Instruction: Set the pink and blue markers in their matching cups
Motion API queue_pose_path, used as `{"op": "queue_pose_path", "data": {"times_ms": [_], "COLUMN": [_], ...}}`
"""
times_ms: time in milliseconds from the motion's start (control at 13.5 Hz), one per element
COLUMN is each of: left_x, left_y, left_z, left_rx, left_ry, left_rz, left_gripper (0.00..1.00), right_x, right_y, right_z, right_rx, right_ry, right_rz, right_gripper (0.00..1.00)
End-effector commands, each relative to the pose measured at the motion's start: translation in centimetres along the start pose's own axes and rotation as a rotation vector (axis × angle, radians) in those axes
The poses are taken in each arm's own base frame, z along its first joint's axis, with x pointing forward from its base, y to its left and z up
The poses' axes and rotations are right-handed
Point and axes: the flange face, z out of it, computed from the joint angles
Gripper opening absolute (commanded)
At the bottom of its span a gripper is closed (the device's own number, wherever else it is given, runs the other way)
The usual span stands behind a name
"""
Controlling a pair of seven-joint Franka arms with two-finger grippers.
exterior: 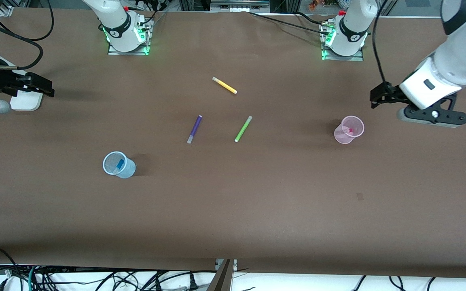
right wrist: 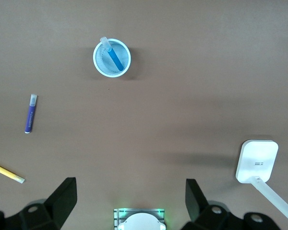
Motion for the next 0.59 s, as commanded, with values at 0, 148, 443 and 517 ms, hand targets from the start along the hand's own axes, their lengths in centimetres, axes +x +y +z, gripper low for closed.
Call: {"op": "queue_pose_path", "data": {"times_ms": [0, 148, 443, 517], "left_x": [-1.6, -2.6, -2.6, -2.1], "left_y": [0.7, 1.7, 0.6, 0.3], "left_z": [-0.6, -0.5, 0.2, 0.7], "left_rx": [0.015, 0.020, 0.015, 0.012], "left_ry": [0.035, 0.042, -0.011, -0.022], "left_rz": [0.058, 0.072, 0.073, 0.069], "left_gripper": [1.00, 1.00, 1.00, 1.00], "right_x": [0.1, 0.1, 0.1, 0.1], "right_y": [0.3, 0.4, 0.4, 0.4], "right_z": [-0.1, -0.1, -0.1, 0.0], "right_rx": [-0.003, -0.001, -0.001, 0.000], "right_ry": [0.008, 0.008, 0.007, 0.005], "right_rz": [0.000, 0.001, 0.003, 0.002], "right_gripper": [1.00, 1.00, 1.00, 1.00]}}
